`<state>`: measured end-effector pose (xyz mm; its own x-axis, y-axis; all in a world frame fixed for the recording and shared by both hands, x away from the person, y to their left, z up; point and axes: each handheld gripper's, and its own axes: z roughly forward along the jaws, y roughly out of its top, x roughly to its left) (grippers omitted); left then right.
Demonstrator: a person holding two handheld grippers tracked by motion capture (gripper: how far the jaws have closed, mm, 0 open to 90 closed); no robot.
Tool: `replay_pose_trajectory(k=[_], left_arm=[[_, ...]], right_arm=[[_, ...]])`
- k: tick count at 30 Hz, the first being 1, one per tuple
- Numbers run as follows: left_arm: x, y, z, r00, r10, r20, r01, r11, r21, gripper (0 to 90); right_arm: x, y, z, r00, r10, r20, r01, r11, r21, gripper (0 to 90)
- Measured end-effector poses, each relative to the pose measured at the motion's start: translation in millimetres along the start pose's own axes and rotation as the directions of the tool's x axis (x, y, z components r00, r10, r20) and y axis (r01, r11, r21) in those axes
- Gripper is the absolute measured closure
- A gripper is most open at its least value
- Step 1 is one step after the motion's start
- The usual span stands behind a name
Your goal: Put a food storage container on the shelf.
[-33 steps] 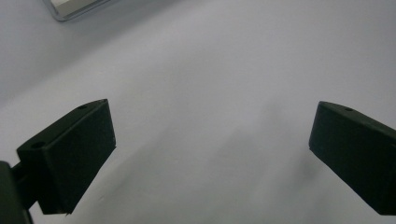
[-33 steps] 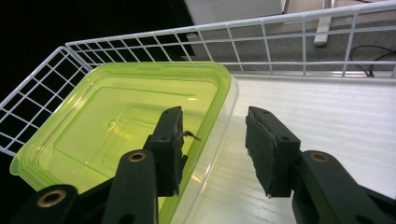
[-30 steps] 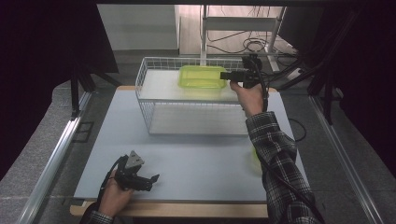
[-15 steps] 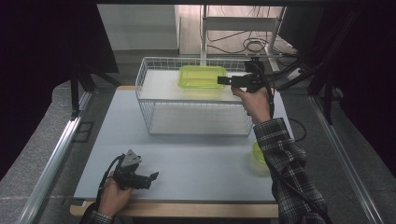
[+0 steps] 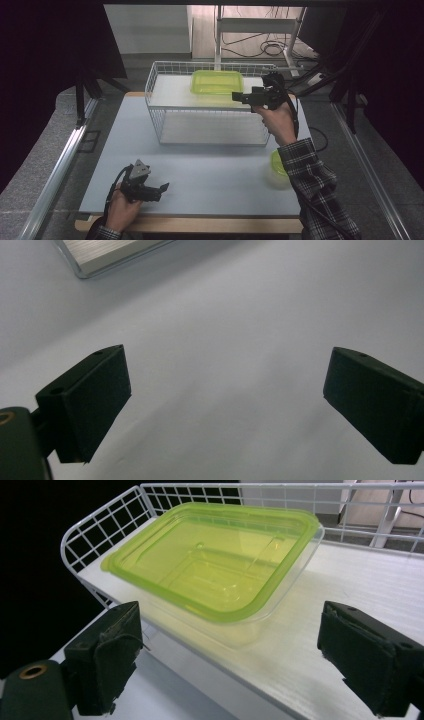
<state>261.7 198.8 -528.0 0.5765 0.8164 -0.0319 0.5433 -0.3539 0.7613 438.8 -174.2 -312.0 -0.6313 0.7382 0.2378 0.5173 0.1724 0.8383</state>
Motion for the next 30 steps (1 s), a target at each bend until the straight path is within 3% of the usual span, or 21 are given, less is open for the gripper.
replay_pose_trajectory(k=[8, 14, 30], left_arm=[[-1.1, 1.6, -1.6, 1.0000, -0.007, -0.006, 0.007, 1.0000, 0.000, 4.7], [-0.6, 3.4, -6.8, 0.9997, -0.021, -0.015, 0.021, 0.9991, -0.038, 6.0], [-3.5, 3.2, -2.8, 1.0000, -0.002, -0.004, 0.002, 1.0000, -0.007, 6.1]], right_arm=[[5.6, -11.5, -7.9, 0.9981, -0.061, 0.009, 0.061, 0.998, 0.003, 7.5], [5.6, -22.2, -12.9, 0.9948, -0.100, 0.015, 0.100, 0.995, 0.015, 6.1], [0.2, -58.4, -23.1, 0.9914, -0.131, 0.004, 0.130, 0.990, 0.050, 1.1]])
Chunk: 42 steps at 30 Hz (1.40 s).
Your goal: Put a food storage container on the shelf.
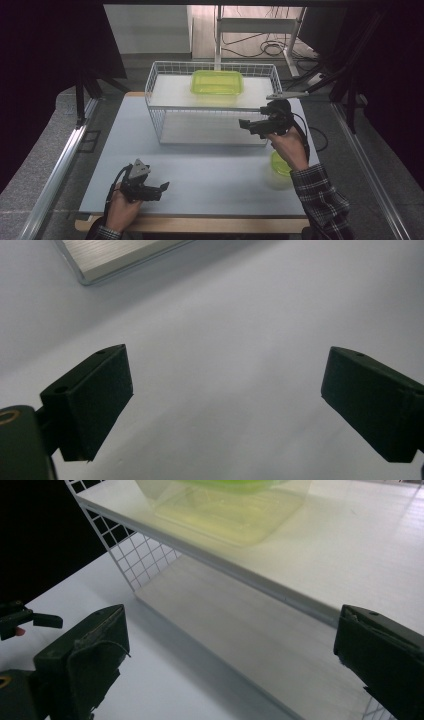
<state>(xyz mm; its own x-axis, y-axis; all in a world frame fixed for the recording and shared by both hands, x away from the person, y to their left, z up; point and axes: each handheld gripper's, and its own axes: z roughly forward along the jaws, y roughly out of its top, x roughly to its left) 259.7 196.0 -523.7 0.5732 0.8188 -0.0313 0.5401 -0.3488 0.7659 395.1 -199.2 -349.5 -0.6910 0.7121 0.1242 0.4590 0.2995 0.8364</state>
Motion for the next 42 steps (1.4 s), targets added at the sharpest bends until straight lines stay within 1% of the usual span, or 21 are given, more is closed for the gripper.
replay_pose_trajectory(k=[2, 3, 6, 8, 13, 17, 23, 26, 30, 34, 38, 40, 42], left_arm=[[-0.4, 0.0, 0.5, 1.0000, 0.004, -0.002, -0.004, 1.0000, 0.004, 6.1], [-1.2, 0.1, 1.1, 0.9999, 0.012, -0.004, -0.012, 0.9999, 0.010, 6.1], [-1.3, 0.1, 0.8, 0.9999, 0.013, -0.005, -0.013, 0.9999, 0.009, 6.1], [-0.7, 0.1, 0.3, 0.9999, 0.013, -0.006, -0.013, 0.9999, 0.009, 6.0], [-0.7, 0.2, -0.1, 0.9999, 0.010, -0.007, -0.010, 0.9999, 0.008, 6.0], [-0.7, 0.1, 0.2, 0.9999, 0.010, -0.007, -0.010, 0.9999, 0.011, 6.0], [-0.9, 0.0, 0.9, 0.9999, 0.015, -0.009, -0.014, 0.9997, 0.017, 6.0], [-1.1, 0.0, 1.2, 0.9998, 0.020, -0.010, -0.019, 0.9996, 0.023, 5.9], [-1.2, 0.0, 1.1, 0.9998, 0.018, -0.012, -0.018, 0.9996, 0.024, 5.8], [-0.8, 0.0, 0.8, 0.9998, 0.017, -0.014, -0.016, 0.9996, 0.021, 5.8], [-0.8, 0.1, 0.6, 0.9997, 0.020, -0.016, -0.020, 0.9995, 0.023, 5.7], [-1.3, 0.0, 0.7, 0.9996, 0.020, -0.017, -0.020, 0.9995, 0.024, 5.7], [-1.5, 0.1, 0.9, 0.9995, 0.026, -0.018, -0.026, 0.9993, 0.027, 5.6]], right_arm=[[-0.1, -2.1, -1.4, 1.0000, 0.001, 0.000, -0.001, 1.000, 0.003, 0.9], [-0.4, -6.8, -3.3, 1.0000, 0.000, 0.000, 0.000, 1.000, 0.000, 0.6], [-0.8, -11.9, -4.9, 1.0000, 0.000, -0.002, 0.000, 1.000, 0.003, 0.4], [-0.7, -20.9, -6.4, 1.0000, -0.007, -0.007, 0.007, 1.000, 0.010, 0.4], [0.9, -35.5, -6.7, 0.9998, -0.017, -0.012, 0.017, 0.999, 0.049, 1.7], [3.4, -45.4, -8.7, 0.9997, -0.021, -0.012, 0.021, 0.999, 0.049, 2.3], [9.8, -61.7, -9.3, 0.9996, -0.026, 0.006, 0.026, 0.998, 0.056, 2.0], [11.7, -69.3, -9.5, 0.9999, -0.016, 0.006, 0.016, 0.998, 0.053, 1.6], [13.1, -75.7, -10.0, 0.9997, -0.021, 0.011, 0.020, 0.998, 0.054, 1.5], [16.2, -85.5, -10.8, 0.9998, -0.022, 0.006, 0.021, 0.998, 0.056, 1.7], [18.4, -96.4, -9.9, 0.9998, -0.018, 0.003, 0.018, 0.998, 0.059, 3.3], [18.5, -102.0, -8.8, 0.9997, -0.024, -0.003, 0.024, 0.998, 0.065, 5.1], [18.0, -107.3, -9.2, 0.9995, -0.030, 0.007, 0.029, 0.998, 0.059, 8.2]])
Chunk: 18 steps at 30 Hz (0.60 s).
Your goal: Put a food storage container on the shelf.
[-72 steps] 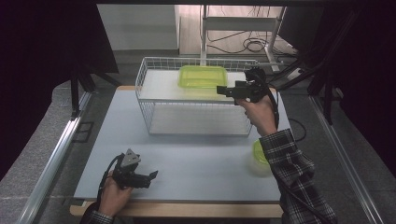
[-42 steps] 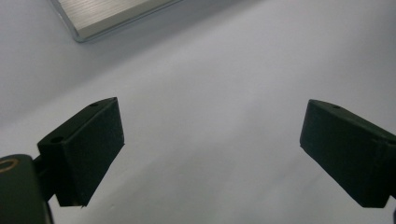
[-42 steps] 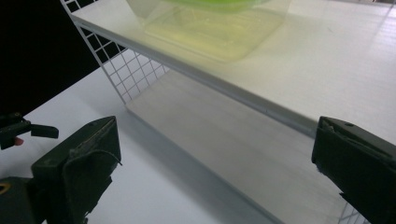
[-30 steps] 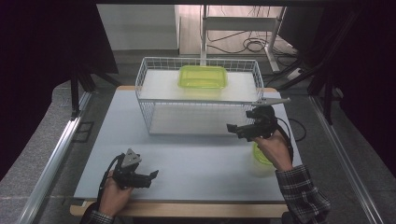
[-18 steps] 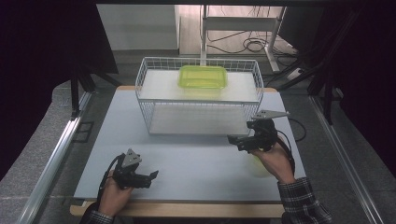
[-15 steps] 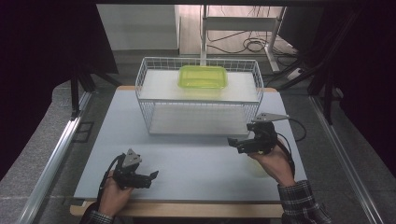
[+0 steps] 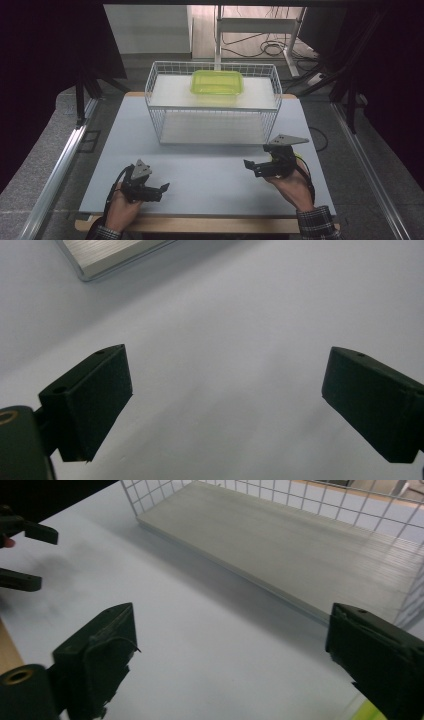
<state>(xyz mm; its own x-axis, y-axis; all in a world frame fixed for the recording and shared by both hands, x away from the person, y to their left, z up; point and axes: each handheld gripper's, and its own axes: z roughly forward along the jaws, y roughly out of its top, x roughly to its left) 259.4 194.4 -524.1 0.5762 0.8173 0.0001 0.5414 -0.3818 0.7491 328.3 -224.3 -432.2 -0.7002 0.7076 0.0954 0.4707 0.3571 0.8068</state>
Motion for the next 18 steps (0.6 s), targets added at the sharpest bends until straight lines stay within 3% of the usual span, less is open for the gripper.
replay_pose_trajectory(k=[9, 18], left_arm=[[-0.9, -0.1, 0.7, 1.0000, 0.008, -0.002, -0.008, 1.0000, 0.005, 5.4], [-1.6, -0.1, 1.0, 0.9998, 0.020, -0.006, -0.020, 0.9997, 0.011, 5.4]], right_arm=[[0.5, -21.2, 0.8, 0.9982, -0.025, 0.054, 0.024, 1.000, 0.013, 14.2], [0.8, -32.5, 7.0, 0.9982, -0.018, 0.058, 0.016, 0.999, 0.045, 15.5]])
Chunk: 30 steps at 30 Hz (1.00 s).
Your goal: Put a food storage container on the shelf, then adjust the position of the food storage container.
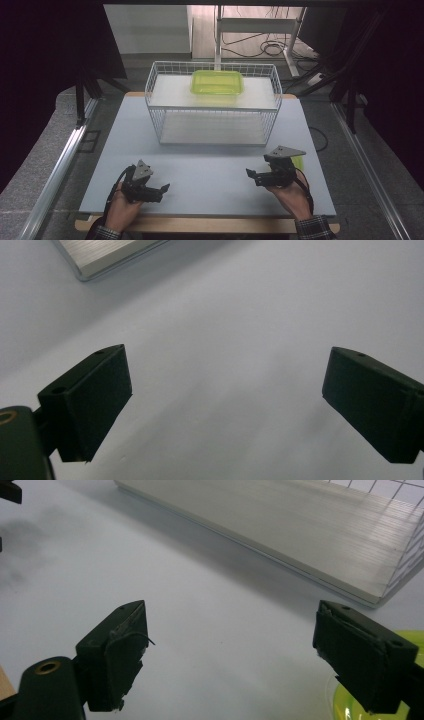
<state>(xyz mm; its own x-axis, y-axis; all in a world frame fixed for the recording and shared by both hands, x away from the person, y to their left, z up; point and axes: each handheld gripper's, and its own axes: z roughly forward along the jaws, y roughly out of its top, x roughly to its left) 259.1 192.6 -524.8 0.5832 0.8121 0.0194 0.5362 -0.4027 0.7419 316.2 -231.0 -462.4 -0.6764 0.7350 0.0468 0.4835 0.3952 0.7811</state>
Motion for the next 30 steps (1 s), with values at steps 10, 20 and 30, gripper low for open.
replay_pose_trajectory(k=[10, 20, 30], left_arm=[[-0.1, 0.0, 0.3, 1.0000, 0.002, 0.002, -0.002, 1.0000, 0.002, 5.4], [-1.1, 0.0, 1.4, 0.9999, 0.011, 0.003, -0.011, 0.9999, 0.010, 5.6], [-2.2, 0.2, 2.2, 0.9998, 0.021, 0.005, -0.021, 0.9997, 0.015, 5.9]], right_arm=[[-15.6, 0.6, -11.4, 0.9978, 0.034, 0.056, -0.033, 0.999, -0.017, 26.1], [-45.7, -5.2, -28.1, 0.9856, 0.086, 0.146, -0.086, 0.996, -0.004, 48.0], [-72.8, -14.2, -43.2, 0.9664, 0.118, 0.228, -0.121, 0.993, 0.001, 72.3]])
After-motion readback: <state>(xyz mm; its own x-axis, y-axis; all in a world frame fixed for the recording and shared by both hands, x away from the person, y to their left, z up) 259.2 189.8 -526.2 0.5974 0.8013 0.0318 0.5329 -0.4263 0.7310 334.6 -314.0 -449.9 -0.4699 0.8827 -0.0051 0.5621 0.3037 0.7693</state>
